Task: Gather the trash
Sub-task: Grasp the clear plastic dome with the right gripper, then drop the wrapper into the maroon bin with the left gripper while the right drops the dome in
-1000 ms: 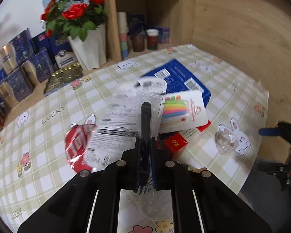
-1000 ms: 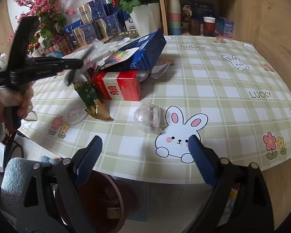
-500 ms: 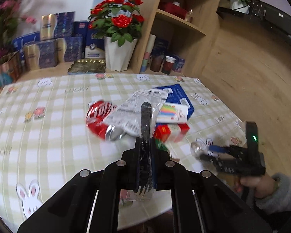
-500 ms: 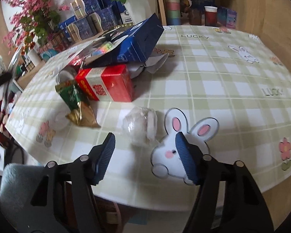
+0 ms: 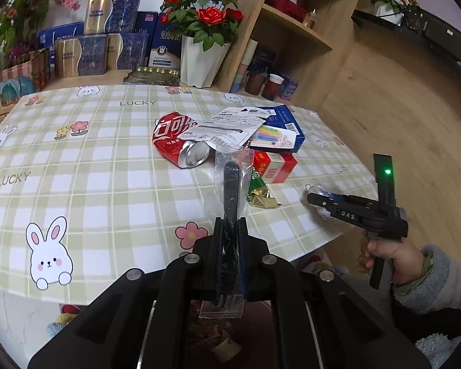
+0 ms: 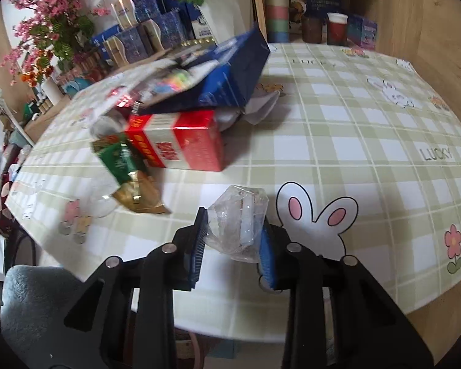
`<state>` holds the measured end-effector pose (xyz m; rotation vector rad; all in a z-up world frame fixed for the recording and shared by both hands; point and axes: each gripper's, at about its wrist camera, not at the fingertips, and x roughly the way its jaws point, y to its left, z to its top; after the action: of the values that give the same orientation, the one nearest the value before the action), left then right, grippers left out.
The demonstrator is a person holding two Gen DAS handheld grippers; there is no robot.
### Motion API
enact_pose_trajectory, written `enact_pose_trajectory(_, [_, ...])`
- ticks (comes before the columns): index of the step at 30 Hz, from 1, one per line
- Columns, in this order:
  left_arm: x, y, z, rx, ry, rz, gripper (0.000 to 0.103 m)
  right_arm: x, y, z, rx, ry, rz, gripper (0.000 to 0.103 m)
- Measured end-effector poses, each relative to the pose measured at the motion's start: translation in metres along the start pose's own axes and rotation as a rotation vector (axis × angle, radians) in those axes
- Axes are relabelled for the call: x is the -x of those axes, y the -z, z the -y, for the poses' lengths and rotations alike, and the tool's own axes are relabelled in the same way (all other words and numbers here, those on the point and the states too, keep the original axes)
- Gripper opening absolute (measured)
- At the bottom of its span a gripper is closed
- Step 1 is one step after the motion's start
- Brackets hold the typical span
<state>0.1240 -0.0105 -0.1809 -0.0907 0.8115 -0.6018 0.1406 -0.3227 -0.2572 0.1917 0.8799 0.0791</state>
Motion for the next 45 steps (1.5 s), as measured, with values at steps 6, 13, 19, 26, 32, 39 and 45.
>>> enact_pose_trajectory(6, [0.009, 0.018, 0.012, -0.003, 0.018, -0.012, 0.009, 0.041, 0.014, -0.013, 0.002, -0.05, 0.052, 0.033])
enact_pose_trajectory(13, [0.012, 0.056, 0.018, -0.008, 0.029, -0.081, 0.009, 0.074, 0.042, -0.035, 0.023, -0.099, 0.068, 0.033])
enact_pose_trajectory(19, [0.013, 0.089, 0.024, -0.033, 0.012, -0.127, 0.009, 0.086, 0.058, -0.052, 0.03, -0.134, 0.066, 0.033])
enact_pose_trajectory(26, [-0.002, 0.123, 0.015, 0.02, 0.034, -0.251, 0.009, 0.097, 0.065, -0.068, 0.067, -0.144, 0.07, 0.033])
enact_pose_trajectory(32, [-0.016, 0.13, 0.007, 0.055, 0.029, -0.308, 0.009, 0.101, 0.067, -0.071, 0.081, -0.139, 0.071, 0.033])
enact_pose_trajectory(39, [-0.033, 0.132, 0.004, 0.077, 0.004, -0.369, 0.009, 0.103, 0.07, -0.064, 0.051, -0.142, 0.068, 0.033])
enact_pose_trajectory(45, [-0.038, 0.136, 0.011, 0.033, -0.004, -0.381, 0.011, 0.1, 0.076, -0.064, 0.05, -0.139, 0.06, 0.033])
